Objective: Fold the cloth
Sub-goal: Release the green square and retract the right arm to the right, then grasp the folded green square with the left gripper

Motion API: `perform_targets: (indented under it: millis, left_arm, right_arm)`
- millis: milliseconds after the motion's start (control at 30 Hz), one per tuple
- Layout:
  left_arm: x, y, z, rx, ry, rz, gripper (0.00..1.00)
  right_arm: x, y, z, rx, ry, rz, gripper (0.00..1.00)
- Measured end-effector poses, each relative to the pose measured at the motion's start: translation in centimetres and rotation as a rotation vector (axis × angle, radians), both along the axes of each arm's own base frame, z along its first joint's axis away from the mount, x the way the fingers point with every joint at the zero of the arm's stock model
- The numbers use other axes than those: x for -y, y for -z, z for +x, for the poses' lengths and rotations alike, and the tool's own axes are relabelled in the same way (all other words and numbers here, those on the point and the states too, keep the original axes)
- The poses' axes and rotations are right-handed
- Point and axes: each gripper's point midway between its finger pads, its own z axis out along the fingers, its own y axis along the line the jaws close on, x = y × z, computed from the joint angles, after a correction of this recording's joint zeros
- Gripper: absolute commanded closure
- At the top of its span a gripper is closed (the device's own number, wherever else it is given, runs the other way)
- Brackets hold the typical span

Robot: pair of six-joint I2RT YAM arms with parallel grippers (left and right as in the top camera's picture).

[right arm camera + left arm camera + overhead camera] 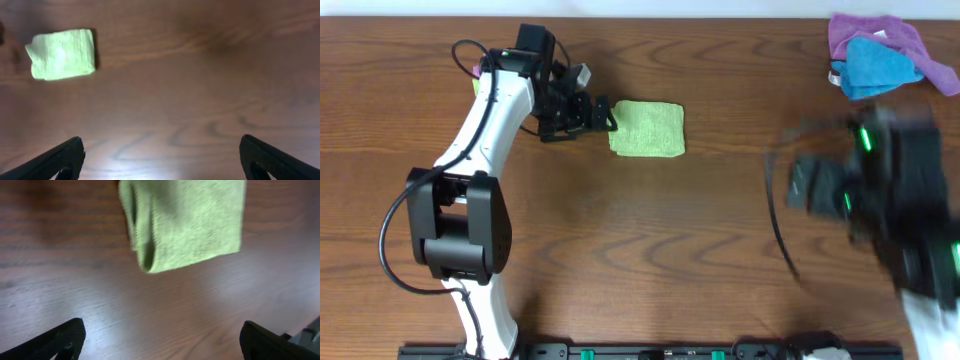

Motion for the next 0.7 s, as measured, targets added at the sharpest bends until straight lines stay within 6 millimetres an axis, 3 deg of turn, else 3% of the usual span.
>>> perform_targets:
  millis: [33, 167, 300, 467, 700]
  left_arm:
    - [-0.2, 0.2, -0.2, -0.005, 0.001, 0.017, 0.00]
    - [-0.2, 0.5, 0.3, 0.021, 0.006, 0.049, 0.00]
    - [-0.1, 1.6, 1.3, 0.080, 0.005, 0.055, 0.02]
    - [-0.1, 3.4, 2.0, 0.118, -0.009, 0.052, 0.05]
    - [0.8, 4.6, 3.3, 0.172, -0.059, -0.013, 0.05]
  right_arm:
    - [0.3, 0.4, -2.1, 0.031, 0.004, 0.009, 0.01]
    - [0.7, 1.0, -6.9, 0.159, -0.004, 0.057, 0.01]
    - [0.8, 1.6, -9.5, 0.245, -0.005, 0.099, 0.01]
    - [0.7, 2.6, -10.0, 0.256, 0.006, 0.129, 0.01]
    - [0.6, 1.8, -9.2, 0.301, 0.011, 0.145, 0.01]
